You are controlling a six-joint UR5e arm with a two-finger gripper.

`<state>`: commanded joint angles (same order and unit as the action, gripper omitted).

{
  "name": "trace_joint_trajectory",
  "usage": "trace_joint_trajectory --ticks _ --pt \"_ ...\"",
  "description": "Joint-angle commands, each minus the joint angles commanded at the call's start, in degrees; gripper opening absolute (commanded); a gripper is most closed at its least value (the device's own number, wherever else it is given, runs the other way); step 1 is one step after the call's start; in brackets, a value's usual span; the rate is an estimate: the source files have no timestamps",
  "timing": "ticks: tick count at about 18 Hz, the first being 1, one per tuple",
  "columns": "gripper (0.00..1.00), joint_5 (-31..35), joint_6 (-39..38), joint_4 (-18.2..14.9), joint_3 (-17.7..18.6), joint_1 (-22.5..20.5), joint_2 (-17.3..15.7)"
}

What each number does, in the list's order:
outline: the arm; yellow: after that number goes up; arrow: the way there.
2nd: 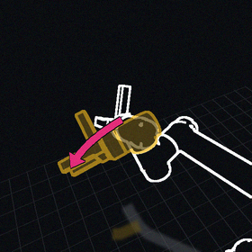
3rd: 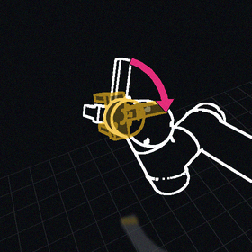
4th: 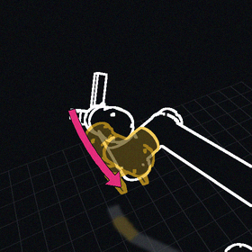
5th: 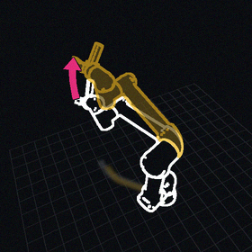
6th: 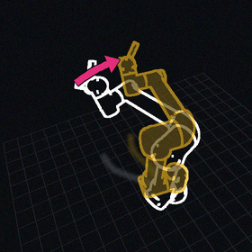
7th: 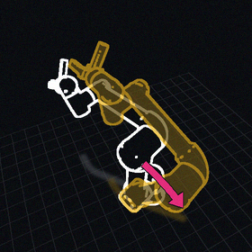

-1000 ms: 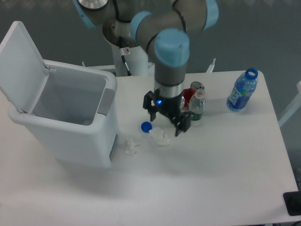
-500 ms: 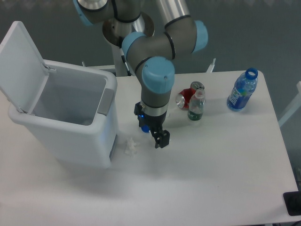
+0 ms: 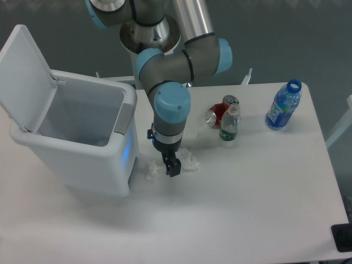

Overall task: Pick up the paper ball
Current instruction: 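Lower the gripper onto the paper ball beside the bin and close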

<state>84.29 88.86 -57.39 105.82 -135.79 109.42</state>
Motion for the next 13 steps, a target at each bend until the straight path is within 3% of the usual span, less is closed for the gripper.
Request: trace_joint_trajectory --ticks 13 --pt "1.0 0.35 -1.41 0.09 -1.4 1.14 2.55"
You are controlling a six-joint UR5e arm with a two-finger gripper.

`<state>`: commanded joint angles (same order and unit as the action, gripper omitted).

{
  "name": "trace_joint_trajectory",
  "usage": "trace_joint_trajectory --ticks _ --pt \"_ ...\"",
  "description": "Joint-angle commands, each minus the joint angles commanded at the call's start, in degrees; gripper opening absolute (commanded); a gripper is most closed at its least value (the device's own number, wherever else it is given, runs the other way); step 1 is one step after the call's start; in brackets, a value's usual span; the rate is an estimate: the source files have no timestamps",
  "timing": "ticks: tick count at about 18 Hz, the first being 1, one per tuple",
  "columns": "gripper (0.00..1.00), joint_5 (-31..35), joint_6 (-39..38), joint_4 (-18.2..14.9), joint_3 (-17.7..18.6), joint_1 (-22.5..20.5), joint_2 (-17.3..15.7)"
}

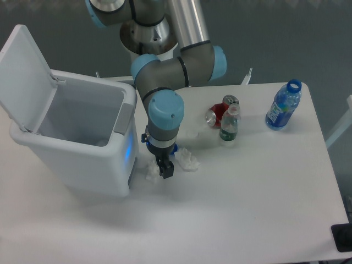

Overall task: Pick up the paper ball
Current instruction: 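Lower the gripper onto the paper ball beside the bin and close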

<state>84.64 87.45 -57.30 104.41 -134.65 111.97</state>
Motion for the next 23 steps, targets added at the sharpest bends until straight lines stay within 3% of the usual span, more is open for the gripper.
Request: trace_joint_trajectory --ticks 18,20,21,22,23 --pt "0.92 0.0 0.0 0.09 -1.14 0.53 2.64" --pt "0.84 0.26 -0.09 0.09 -1.23 0.53 2.64" --pt "0.76 0.7 -0.09 0.09 -1.23 0.53 2.72" --pt "0.59 0.88 -0.17 0.0 -1.23 0.53 2.73" --pt "0.52 0.88 -0.18 0.0 -1.23 0.44 2.73"
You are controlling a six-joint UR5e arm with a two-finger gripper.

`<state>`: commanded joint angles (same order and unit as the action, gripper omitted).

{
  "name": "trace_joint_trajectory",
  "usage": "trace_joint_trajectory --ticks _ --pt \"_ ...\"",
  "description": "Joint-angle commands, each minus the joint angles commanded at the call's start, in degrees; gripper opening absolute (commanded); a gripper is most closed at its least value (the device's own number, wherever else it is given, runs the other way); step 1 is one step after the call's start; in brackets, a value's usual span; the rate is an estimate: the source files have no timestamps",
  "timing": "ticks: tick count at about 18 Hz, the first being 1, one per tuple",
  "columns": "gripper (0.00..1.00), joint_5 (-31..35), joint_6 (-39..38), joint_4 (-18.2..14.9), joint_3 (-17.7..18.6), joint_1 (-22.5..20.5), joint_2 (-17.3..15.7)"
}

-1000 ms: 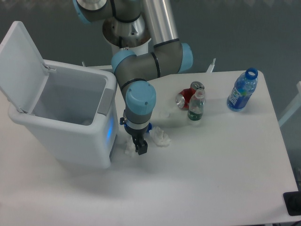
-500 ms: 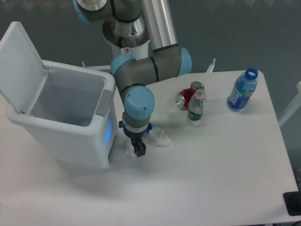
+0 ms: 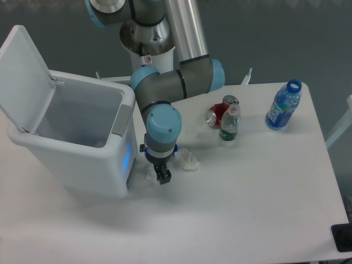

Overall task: Pick up the paper ball
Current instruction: 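Lower the gripper onto the paper ball beside the bin and close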

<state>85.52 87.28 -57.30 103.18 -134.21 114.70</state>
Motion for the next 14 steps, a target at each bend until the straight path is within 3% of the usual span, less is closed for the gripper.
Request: trace_joint_trajectory --ticks 4,7,14 --pt "0.17 1.31 -2.28 0.0 -0.44 0.0 0.0" --pt "0.05 2.02 -2.55 0.0 -0.62 0.0 0.09" --pt "0.0 2.11 -4.48 0.0 -1.05 0.0 0.18"
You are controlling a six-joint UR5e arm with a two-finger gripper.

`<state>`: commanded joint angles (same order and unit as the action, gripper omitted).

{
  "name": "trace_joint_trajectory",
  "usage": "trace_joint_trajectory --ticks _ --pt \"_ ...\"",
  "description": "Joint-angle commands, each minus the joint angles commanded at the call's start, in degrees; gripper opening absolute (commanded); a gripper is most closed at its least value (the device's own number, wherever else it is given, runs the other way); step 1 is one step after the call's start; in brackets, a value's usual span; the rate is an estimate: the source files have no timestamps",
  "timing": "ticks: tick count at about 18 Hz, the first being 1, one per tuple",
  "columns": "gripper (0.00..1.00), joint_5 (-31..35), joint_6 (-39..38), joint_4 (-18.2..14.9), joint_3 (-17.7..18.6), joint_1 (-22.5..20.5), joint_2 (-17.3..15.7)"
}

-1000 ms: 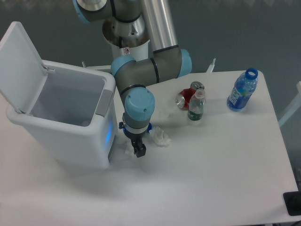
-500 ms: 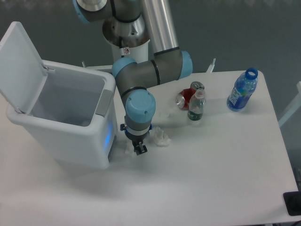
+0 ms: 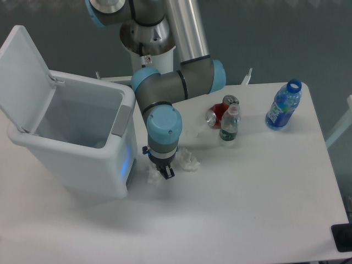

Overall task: Pick up the paper ball
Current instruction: 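Lower the gripper onto the paper ball beside the bin and close, then lift the gripped paper ball up off the table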

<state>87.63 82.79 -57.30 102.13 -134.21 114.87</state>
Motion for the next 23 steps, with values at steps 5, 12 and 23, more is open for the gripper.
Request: trace_joint_trajectory --ticks 5,12,23 --pt "0.0 0.0 -1.4 -0.17 -1.93 -0.09 -0.44" --pt "0.0 -0.18 -5.09 -0.35 -5.71 -2.19 -1.05" --pt "0.0 -10.01 -14.84 -0.88 -11.24 -8.35 -6.77"
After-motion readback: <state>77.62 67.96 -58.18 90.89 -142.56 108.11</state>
